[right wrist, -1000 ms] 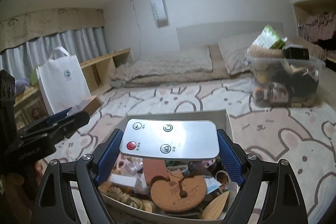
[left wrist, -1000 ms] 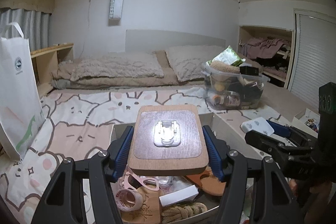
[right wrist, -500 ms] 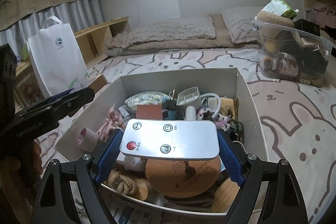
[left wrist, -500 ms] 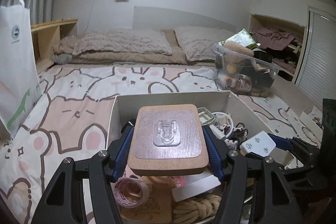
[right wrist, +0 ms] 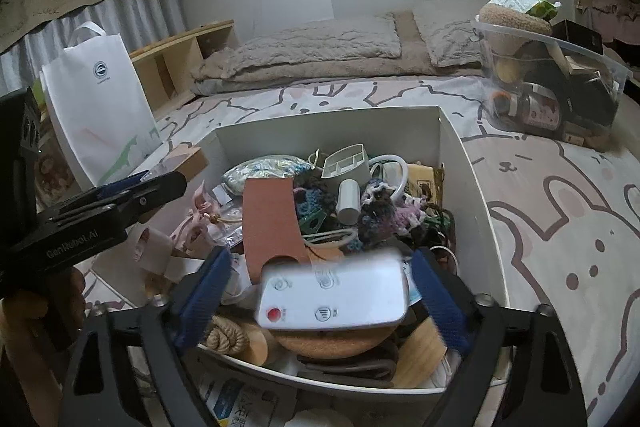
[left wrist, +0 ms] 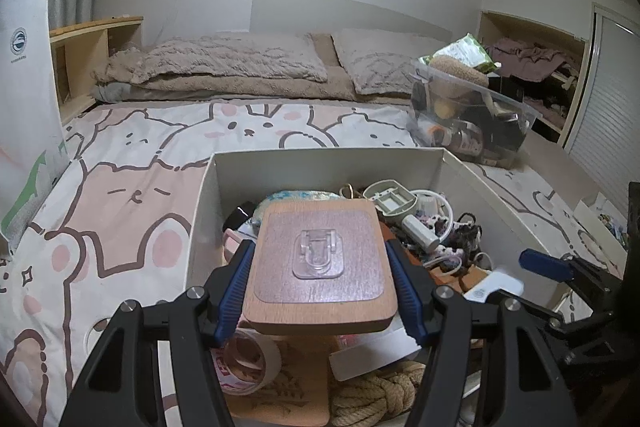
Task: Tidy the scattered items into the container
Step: 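Lower the remote into the box and open the right tool while the left tool releases the square, then withdraw both tools up and out of the box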
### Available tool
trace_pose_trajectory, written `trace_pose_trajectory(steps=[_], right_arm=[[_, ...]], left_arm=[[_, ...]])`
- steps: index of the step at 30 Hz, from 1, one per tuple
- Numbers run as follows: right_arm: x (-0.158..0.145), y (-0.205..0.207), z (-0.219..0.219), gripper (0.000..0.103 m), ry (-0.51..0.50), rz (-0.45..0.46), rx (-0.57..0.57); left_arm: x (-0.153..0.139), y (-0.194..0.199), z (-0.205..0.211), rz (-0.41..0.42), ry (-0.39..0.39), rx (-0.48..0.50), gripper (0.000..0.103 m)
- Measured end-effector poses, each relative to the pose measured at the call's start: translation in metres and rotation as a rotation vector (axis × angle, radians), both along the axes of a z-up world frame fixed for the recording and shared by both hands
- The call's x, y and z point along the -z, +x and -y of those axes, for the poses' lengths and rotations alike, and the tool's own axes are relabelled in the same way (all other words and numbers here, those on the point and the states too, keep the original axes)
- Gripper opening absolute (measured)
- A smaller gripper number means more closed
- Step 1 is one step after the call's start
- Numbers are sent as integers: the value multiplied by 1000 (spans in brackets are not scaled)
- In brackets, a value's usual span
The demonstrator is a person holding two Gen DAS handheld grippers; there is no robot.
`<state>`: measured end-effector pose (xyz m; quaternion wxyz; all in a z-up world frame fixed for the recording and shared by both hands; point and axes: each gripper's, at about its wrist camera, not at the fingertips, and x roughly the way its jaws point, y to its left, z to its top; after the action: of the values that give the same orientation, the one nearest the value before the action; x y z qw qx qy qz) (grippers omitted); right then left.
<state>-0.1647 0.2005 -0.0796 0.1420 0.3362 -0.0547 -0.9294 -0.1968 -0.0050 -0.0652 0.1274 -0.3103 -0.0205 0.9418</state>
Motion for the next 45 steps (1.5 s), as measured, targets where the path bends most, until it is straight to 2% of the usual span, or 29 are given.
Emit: trace_pose_trajectory(steps=[13, 22, 24, 26, 45], right_arm=[[-1, 0, 0, 96, 1, 2, 6], [0, -3, -2, 96, -1, 0, 22], [0, -2, -3, 96, 8, -8, 28], [0, -2, -3, 96, 18, -11, 33], [0, -1, -6, 96, 28, -20, 46]], left_arm=[[9, -12, -7, 36, -20, 15, 64], [14, -17, -7, 54, -53, -25, 64], [12, -14, -7, 50, -52, -21, 75], [9, -11, -7, 37, -51, -18, 79], [7, -2, -11, 28, -67, -10, 79]])
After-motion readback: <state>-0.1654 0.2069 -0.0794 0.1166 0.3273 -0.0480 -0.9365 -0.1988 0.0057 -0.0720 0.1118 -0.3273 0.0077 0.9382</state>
